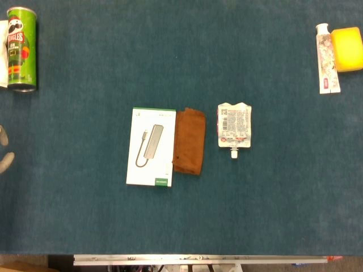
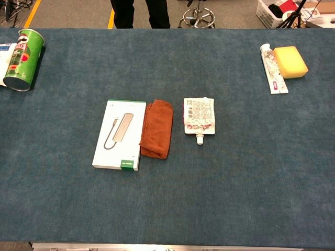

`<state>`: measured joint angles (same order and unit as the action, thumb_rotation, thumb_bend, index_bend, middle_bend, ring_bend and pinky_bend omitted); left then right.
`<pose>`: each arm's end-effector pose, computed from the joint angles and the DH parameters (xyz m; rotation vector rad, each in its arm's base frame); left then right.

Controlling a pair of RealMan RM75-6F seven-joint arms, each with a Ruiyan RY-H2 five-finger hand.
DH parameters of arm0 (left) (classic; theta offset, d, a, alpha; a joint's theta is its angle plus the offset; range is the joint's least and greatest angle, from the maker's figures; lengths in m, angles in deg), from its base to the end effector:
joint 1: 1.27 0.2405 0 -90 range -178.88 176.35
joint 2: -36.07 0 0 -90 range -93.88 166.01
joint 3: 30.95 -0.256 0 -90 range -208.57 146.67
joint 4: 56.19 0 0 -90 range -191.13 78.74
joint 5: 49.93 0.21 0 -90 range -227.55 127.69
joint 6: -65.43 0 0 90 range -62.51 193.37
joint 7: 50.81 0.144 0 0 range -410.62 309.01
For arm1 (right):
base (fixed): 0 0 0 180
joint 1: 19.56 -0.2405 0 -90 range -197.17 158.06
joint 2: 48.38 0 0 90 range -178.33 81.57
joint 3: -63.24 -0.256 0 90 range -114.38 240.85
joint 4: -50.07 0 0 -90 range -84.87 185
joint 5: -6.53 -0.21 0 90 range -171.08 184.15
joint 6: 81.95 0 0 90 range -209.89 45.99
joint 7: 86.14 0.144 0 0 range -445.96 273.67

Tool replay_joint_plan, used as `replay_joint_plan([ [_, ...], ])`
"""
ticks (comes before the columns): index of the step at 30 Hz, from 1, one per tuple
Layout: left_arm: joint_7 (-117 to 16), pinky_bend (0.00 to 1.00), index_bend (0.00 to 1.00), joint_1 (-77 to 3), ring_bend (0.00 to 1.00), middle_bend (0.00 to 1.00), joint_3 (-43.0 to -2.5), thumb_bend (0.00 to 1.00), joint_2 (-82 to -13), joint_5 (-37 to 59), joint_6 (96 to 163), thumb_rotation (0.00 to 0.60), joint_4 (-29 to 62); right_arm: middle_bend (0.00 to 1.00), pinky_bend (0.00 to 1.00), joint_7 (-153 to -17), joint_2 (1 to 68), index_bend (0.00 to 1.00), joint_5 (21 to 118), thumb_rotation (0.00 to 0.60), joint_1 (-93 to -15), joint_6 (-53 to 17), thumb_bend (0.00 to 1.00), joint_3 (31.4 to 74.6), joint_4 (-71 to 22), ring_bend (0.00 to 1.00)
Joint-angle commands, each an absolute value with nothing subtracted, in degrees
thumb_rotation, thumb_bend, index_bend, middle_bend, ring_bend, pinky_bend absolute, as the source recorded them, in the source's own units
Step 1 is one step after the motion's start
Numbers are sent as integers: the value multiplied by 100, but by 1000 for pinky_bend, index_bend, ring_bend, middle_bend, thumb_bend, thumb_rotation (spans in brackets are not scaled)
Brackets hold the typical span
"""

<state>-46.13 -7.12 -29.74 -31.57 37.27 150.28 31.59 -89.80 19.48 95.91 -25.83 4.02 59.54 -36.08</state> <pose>-0.3179 0.1813 0.1409 -1.4599 -0.8290 -0.8344 -0.3121 -0.1927 0.1488 1.4561 -0.7589 0.8924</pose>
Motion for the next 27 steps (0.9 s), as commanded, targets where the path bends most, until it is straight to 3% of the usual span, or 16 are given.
replay_joint_plan([
  [1, -4575, 452, 582, -710, 330, 445, -2976, 170, -3143, 3704, 15006, 600, 3180, 208, 208, -9049, 1992, 220, 9566, 600, -2600, 379, 0, 5944, -3568, 157],
  [14, -4434, 453, 586, -730, 331, 448, -2987, 170, -3153, 3533, 14818, 600, 3234, 220, 208, -9209, 1924, 221, 9349, 600, -2565, 299, 0, 5913, -3784, 157],
  [19, -4493, 453, 580, -734, 334, 450, -3013, 170, -3145, 3657, 14874, 600, 3268, 261, 208, -9365, 1977, 294, 9438, 600, -2533, 420, 0, 5932, -3745, 157],
  [27, -4516, 454, 572, -727, 339, 479, -2999, 170, -3104, 3628, 14879, 600, 3313, 281, 208, -9388, 1962, 326, 9391, 600, -2541, 362, 0, 5933, -3779, 157],
])
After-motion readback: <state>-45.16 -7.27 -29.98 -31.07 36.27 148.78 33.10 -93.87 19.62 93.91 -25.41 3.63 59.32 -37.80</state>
